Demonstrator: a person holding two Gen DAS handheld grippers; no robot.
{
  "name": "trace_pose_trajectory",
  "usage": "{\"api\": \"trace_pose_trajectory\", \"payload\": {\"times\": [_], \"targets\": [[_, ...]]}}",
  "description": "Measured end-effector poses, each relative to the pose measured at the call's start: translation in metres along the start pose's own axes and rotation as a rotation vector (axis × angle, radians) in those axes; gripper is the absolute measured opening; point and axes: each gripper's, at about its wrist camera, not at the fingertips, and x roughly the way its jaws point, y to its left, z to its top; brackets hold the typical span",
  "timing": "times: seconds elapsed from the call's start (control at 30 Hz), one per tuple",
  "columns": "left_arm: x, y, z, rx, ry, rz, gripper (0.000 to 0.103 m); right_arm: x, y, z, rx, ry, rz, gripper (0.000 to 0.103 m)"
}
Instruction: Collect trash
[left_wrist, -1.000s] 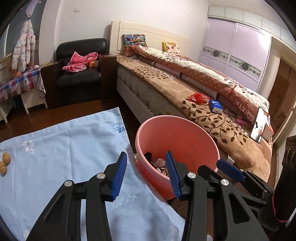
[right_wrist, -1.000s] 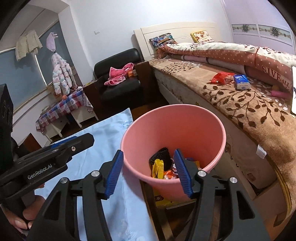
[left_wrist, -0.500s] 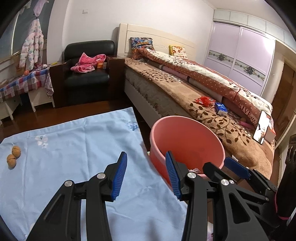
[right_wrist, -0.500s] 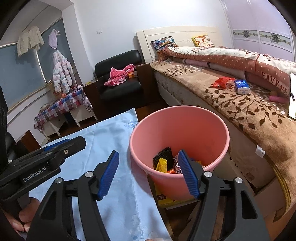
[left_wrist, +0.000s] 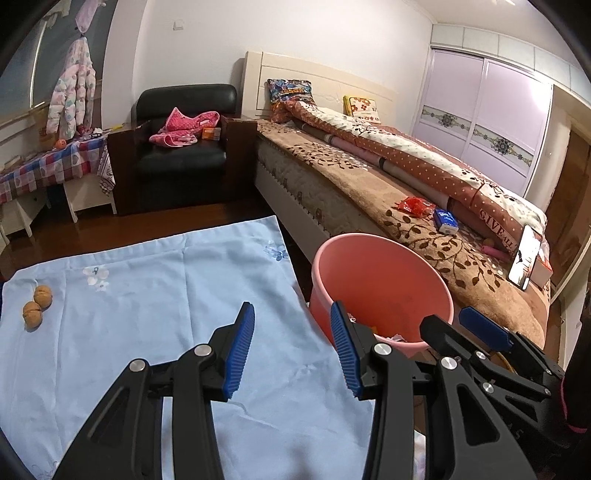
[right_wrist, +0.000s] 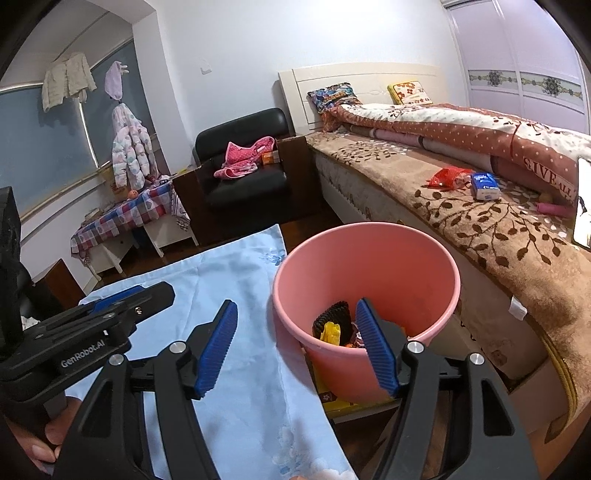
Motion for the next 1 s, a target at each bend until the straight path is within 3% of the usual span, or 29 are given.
{"api": "trace_pose_trajectory", "payload": {"times": [0.37, 0.5, 1.0], "targets": [[-0.014, 0.011, -0.002, -0.013, -0.032, 0.037, 0.042, -0.010, 0.019, 0.001, -0.029, -0.025, 0.024, 0.067], [-0.020, 0.019, -0.004, -0.023, -0.041, 0.056, 0.042, -0.010, 0.029, -0.001, -0.048, -0.022, 0.043, 0.074], [-0.032, 0.050, -0.011, -0.080, -0.045, 0.090, 0.041, -0.007, 0.063, -0.005, -0.107, -0.014, 0.063, 0.074]]}}
